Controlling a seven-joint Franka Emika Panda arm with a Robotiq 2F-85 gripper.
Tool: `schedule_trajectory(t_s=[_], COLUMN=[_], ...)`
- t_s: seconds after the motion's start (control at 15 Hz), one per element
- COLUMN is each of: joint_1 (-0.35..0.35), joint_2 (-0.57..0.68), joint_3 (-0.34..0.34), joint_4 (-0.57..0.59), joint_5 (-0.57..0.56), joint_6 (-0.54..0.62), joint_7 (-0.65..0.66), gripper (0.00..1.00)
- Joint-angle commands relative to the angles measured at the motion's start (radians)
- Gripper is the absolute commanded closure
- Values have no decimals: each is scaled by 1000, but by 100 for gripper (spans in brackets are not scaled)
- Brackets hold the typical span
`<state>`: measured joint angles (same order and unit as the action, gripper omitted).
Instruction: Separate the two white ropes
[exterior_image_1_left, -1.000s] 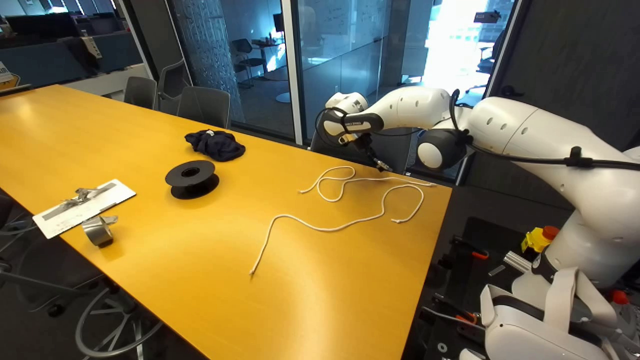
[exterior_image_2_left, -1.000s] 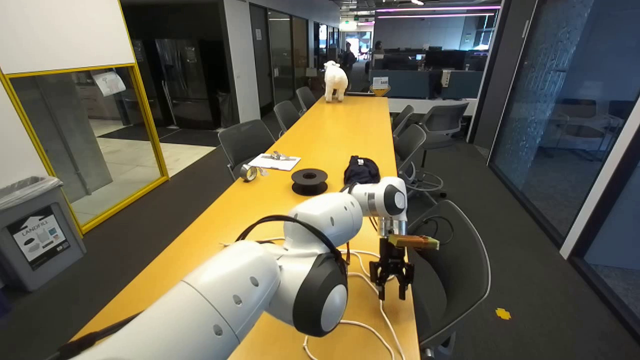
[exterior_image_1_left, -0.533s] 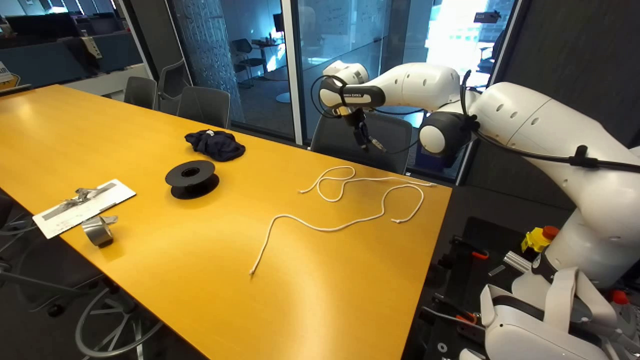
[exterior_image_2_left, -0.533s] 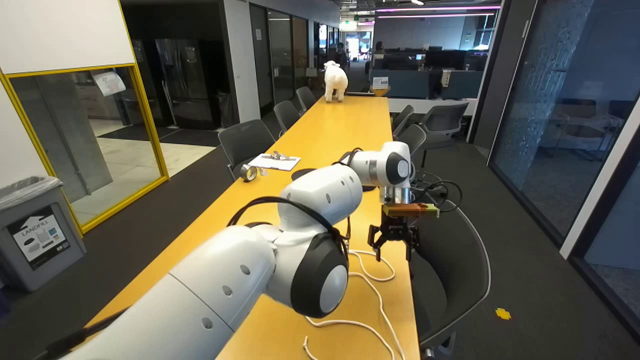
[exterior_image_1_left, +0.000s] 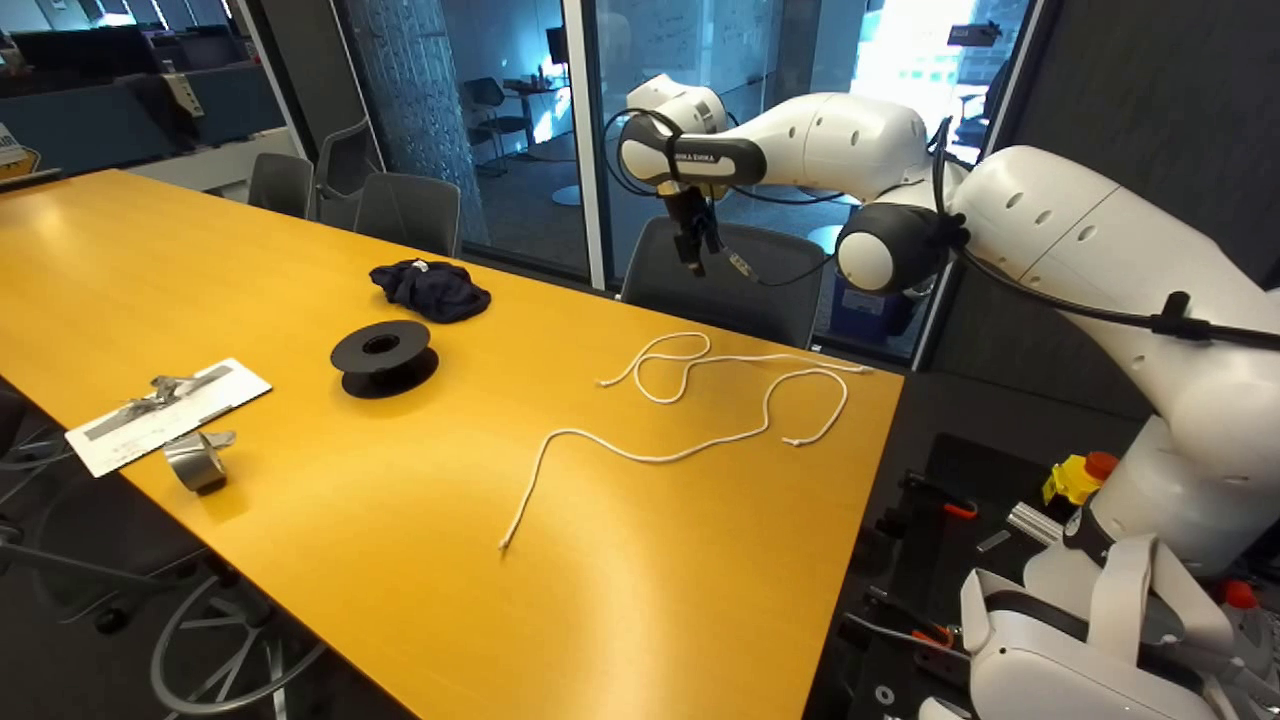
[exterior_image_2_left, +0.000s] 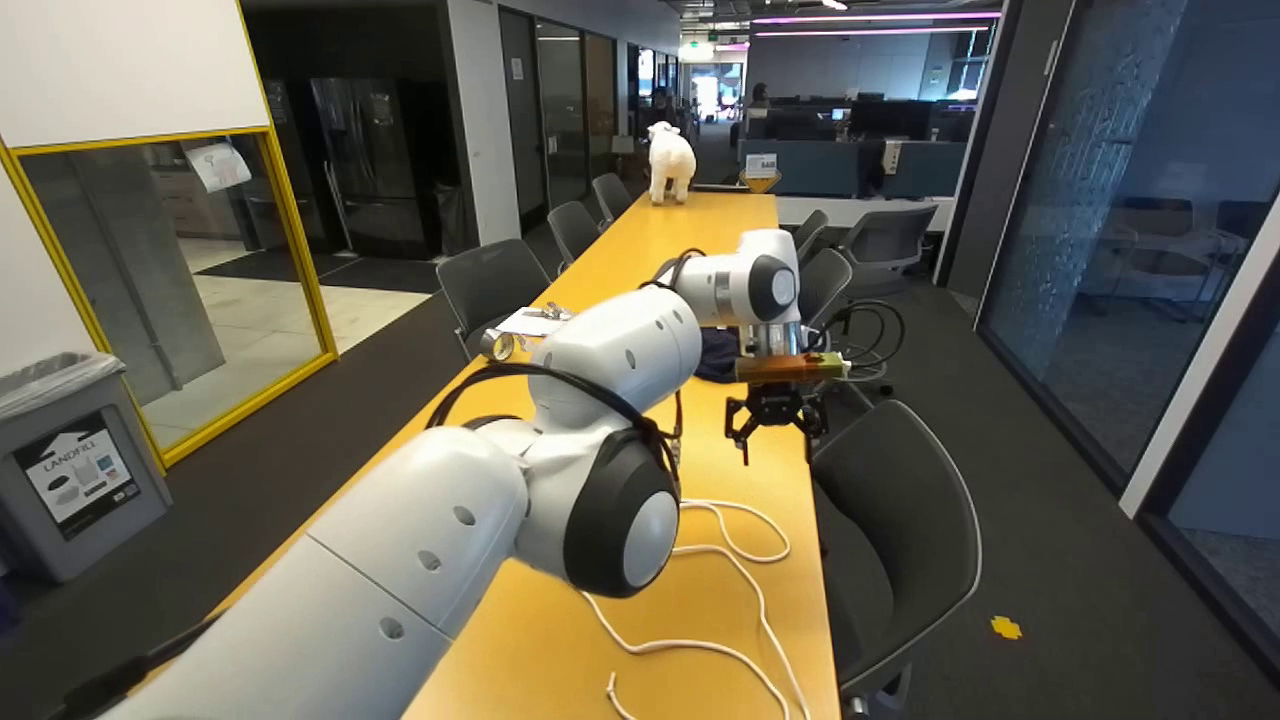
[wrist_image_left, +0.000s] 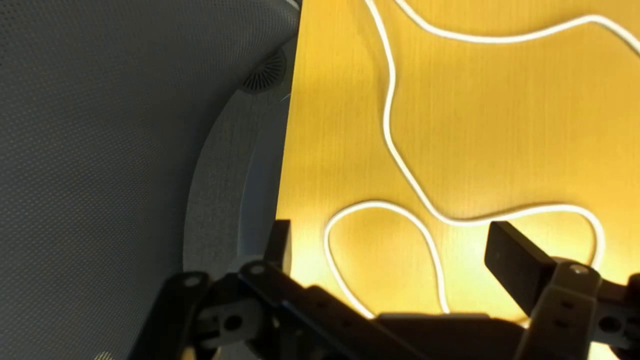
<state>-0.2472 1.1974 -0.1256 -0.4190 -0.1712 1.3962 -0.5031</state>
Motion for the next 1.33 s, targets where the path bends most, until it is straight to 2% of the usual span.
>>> schedule_trajectory(t_s=[0.0,0.33,0.6,1.27], joint_1=[23,44,81,217], joint_2=[-44,-91,-131,-172], joint_3=[11,64,83,82], joint_4=[1,5,-10,-13], joint_5=[15,87,121,118], joint_6=[88,172,122,115], joint_7=[125,253,355,544], gripper=[0,0,0,0])
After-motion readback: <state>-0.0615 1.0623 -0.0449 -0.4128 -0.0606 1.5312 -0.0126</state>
